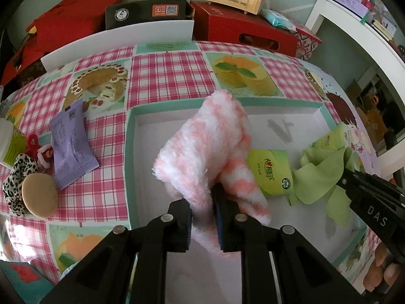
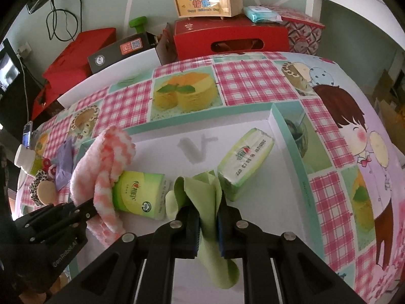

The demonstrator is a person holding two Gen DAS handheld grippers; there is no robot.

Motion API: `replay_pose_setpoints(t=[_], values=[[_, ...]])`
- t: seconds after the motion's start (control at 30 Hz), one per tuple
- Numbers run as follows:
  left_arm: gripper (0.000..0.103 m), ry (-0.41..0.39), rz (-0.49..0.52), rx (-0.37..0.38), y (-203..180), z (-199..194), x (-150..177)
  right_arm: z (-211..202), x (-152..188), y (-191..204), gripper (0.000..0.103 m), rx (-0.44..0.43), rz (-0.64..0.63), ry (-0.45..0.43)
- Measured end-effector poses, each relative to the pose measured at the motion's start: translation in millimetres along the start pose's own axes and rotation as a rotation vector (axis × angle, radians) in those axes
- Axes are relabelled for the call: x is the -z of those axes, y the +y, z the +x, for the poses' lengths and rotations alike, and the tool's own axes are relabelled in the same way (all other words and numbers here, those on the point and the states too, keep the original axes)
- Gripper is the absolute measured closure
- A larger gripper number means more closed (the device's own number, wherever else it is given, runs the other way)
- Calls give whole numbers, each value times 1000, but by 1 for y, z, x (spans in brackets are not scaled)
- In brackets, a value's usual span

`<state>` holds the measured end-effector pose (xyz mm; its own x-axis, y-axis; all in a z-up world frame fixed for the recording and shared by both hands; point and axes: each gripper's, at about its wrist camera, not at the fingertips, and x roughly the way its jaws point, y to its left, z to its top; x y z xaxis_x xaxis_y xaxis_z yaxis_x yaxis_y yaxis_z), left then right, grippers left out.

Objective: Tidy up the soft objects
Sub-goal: 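Lower the pink cloth with left tool while right tool lowers green cloth into tray, then open both tools and move them back toward the leopard scrunchie and sponge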

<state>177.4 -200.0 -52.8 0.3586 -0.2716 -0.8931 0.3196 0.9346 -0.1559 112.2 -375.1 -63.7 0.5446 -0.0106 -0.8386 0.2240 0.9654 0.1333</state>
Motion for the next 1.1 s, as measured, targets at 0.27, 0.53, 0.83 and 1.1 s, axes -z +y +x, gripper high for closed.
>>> replay_pose_setpoints(t=[0.27,0.53,0.83,1.1], values=[[54,20,3,-21,-2,-12,1,-5,-1,1,87,53,-22,3],[39,-43,13,-1,-5,-45,0,-44,-6,7,79,66,-47,-111],[30,-103,-68,-13,16,-68,-4,-65,-9,10,72,74,-57,-160],[13,-146,-122,-88,37,-72,-6,-61,-10,8,30,116,-60,-147]])
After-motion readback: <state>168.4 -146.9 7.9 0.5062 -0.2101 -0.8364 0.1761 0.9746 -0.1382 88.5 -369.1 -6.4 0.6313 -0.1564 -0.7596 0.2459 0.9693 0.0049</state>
